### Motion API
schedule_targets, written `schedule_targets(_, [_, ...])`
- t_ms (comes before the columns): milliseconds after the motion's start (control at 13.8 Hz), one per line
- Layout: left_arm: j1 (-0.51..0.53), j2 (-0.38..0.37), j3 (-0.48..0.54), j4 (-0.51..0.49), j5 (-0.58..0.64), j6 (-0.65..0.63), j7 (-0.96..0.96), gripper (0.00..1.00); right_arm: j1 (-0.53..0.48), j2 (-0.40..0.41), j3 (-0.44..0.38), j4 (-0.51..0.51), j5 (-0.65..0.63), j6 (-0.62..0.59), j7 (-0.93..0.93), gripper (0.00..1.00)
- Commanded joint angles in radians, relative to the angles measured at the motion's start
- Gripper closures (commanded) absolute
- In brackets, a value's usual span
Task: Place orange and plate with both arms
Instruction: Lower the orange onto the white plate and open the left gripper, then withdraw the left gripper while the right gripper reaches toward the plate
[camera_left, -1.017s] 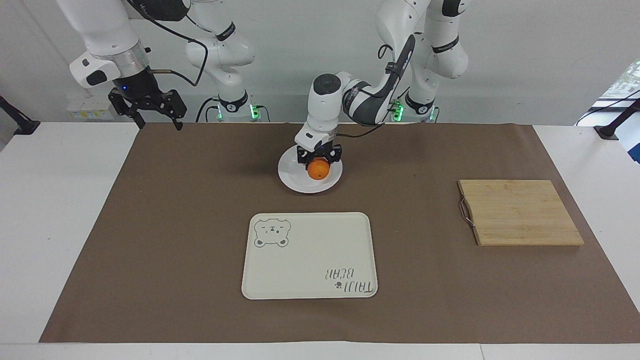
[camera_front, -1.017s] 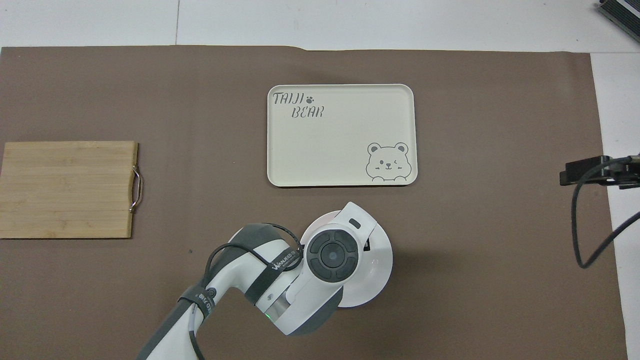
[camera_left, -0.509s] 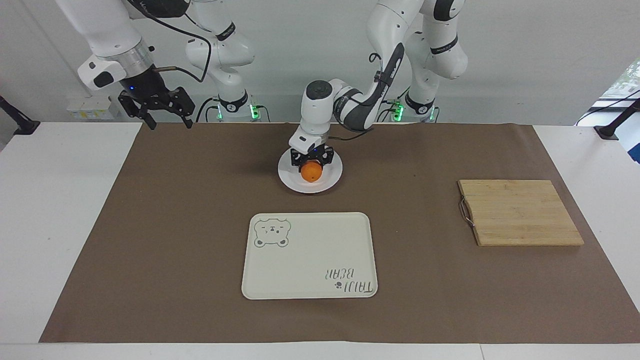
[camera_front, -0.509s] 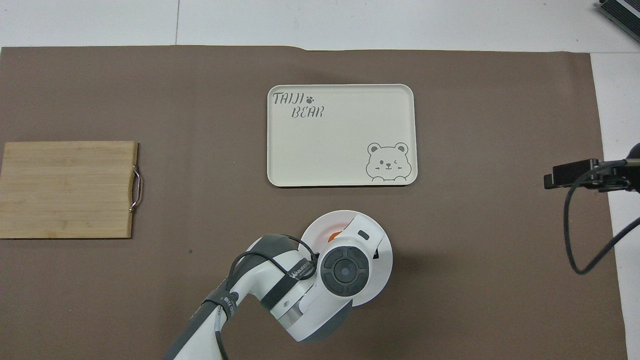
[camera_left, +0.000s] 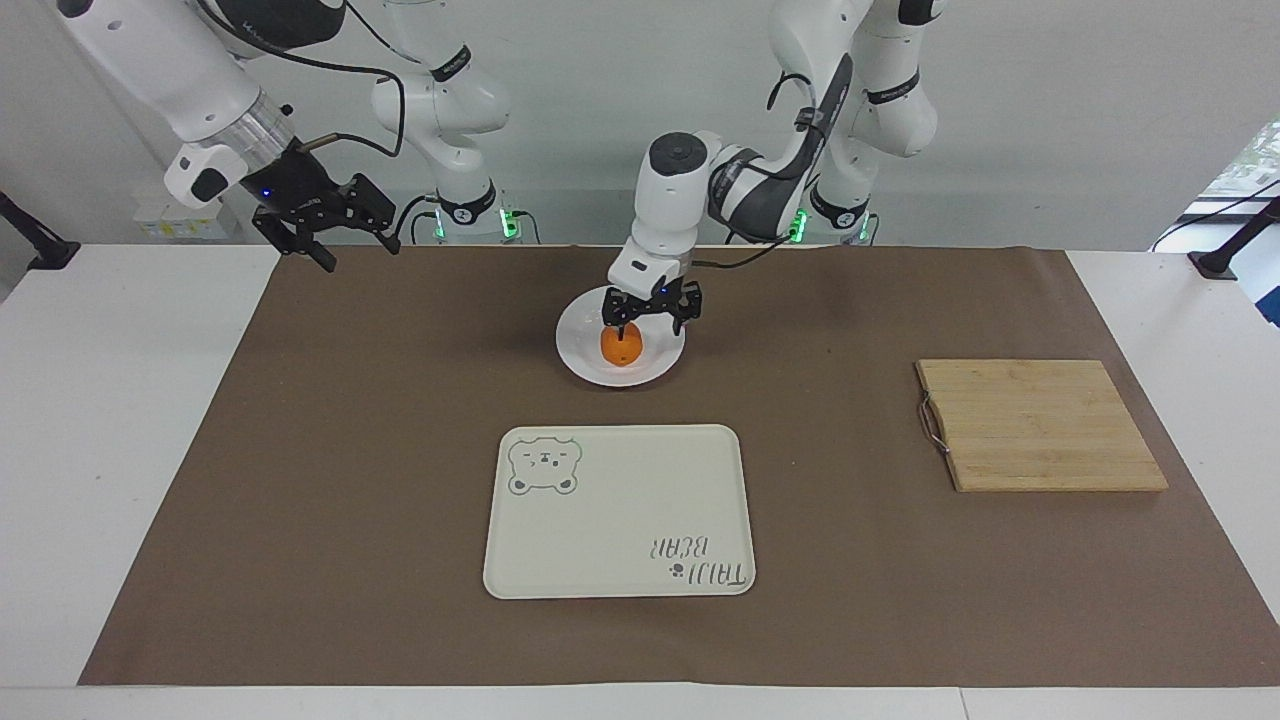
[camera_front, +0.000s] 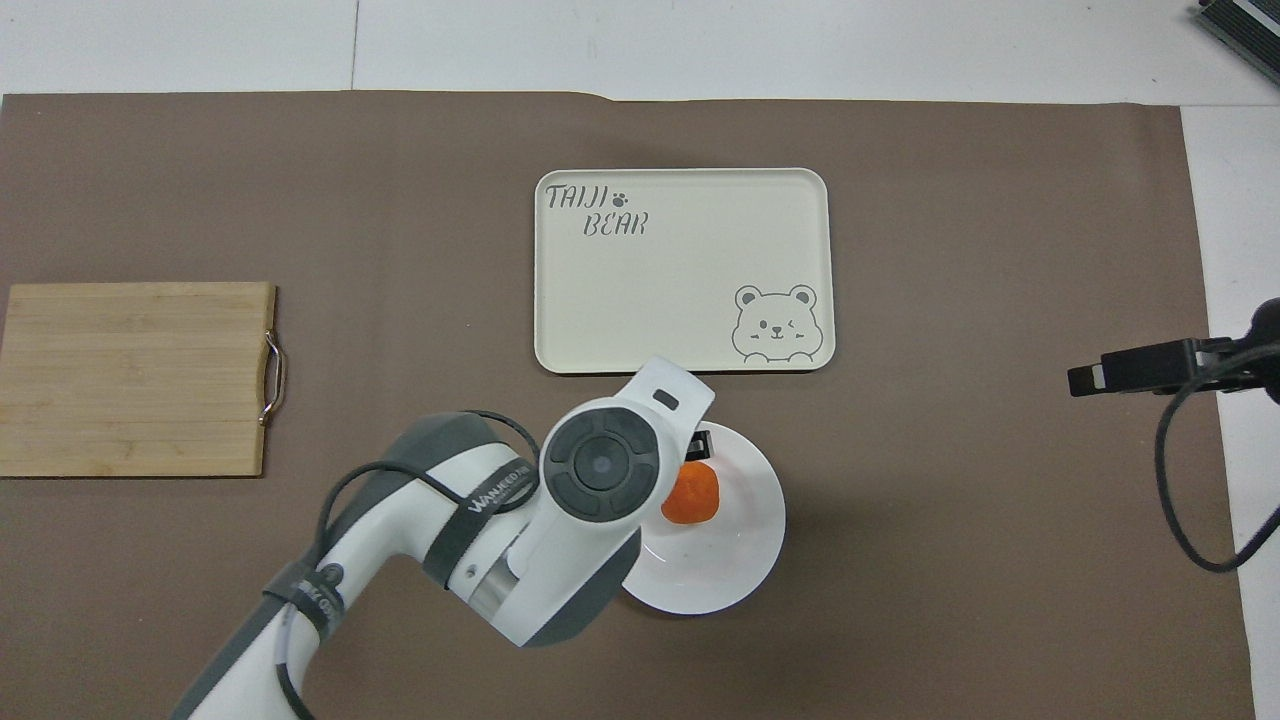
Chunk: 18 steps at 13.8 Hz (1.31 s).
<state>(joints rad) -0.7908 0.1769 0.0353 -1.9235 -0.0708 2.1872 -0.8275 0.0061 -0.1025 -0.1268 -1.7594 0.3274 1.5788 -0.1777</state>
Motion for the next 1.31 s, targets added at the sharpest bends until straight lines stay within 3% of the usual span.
schedule_targets(0, [0.103, -0.027, -0.008, 0.032, -0.012, -0.084, 0.138, 0.00, -0.031, -0.051, 0.006, -0.121, 0.106, 0.039, -0.096, 0.00])
schedule_targets(436, [0.333, -0.099, -0.002, 0.061, -0.012, -0.147, 0.405, 0.00, 0.009, -0.042, 0.010, -0.351, 0.312, 0.243, -0.253, 0.00])
schedule_targets(872, [0.568, -0.119, 0.000, 0.106, -0.012, -0.182, 0.662, 0.00, 0.012, -0.060, 0.012, -0.489, 0.329, 0.247, -0.388, 0.00])
schedule_targets(1235, [0.708, -0.128, 0.000, 0.149, -0.007, -0.314, 0.811, 0.00, 0.035, -0.051, 0.018, -0.566, 0.474, 0.262, -0.393, 0.00])
